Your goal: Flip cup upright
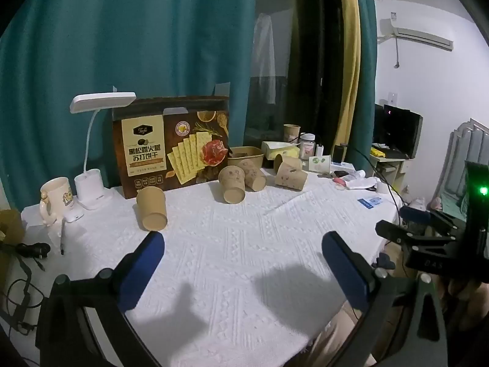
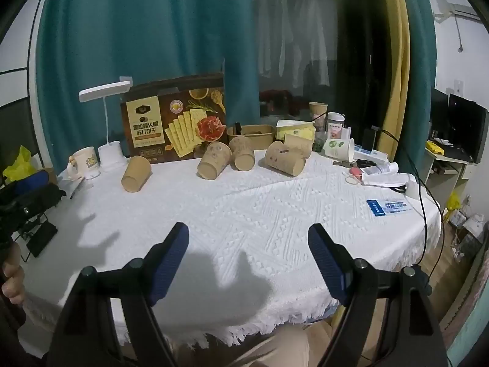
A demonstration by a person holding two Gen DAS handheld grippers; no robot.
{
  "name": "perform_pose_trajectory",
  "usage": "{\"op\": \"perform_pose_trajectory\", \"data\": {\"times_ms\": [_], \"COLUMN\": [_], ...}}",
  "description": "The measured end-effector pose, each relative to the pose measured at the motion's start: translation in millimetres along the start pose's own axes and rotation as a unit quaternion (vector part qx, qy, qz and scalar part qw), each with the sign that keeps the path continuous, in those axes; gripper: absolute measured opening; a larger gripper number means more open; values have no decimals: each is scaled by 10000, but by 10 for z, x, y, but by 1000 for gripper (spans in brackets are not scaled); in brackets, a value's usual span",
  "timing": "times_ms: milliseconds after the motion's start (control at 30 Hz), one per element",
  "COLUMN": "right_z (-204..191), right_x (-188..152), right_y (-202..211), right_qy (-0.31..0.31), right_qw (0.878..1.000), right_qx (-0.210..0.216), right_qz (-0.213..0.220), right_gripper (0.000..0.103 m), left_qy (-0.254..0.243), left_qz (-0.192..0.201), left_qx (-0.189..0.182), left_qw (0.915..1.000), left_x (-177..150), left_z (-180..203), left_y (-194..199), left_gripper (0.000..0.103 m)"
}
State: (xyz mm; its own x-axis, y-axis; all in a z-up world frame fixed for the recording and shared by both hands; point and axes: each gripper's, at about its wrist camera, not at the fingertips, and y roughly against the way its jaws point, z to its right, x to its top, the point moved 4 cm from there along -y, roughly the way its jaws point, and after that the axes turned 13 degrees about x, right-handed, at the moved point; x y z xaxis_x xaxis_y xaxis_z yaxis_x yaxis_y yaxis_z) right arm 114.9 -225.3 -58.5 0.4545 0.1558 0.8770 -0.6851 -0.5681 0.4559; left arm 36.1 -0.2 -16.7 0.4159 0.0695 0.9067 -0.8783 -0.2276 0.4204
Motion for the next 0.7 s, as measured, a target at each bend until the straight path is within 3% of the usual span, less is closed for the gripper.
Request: {"op": "perform_pose_trajectory", "data": {"times_ms": [700], "right_z": [-5], "right_x": [19], "right_y": [9], "right_qy": [6], "right_qw": [10000], "right_qx": [-3], "right_qz": [55], "right_gripper": [78], "left_qy": [39], "left_qz": [8], "left_qx": [3], "left_qw": [10000], "left_x": [2], "left_z": [-24], "left_y": [-15], "left_gripper": [103]}}
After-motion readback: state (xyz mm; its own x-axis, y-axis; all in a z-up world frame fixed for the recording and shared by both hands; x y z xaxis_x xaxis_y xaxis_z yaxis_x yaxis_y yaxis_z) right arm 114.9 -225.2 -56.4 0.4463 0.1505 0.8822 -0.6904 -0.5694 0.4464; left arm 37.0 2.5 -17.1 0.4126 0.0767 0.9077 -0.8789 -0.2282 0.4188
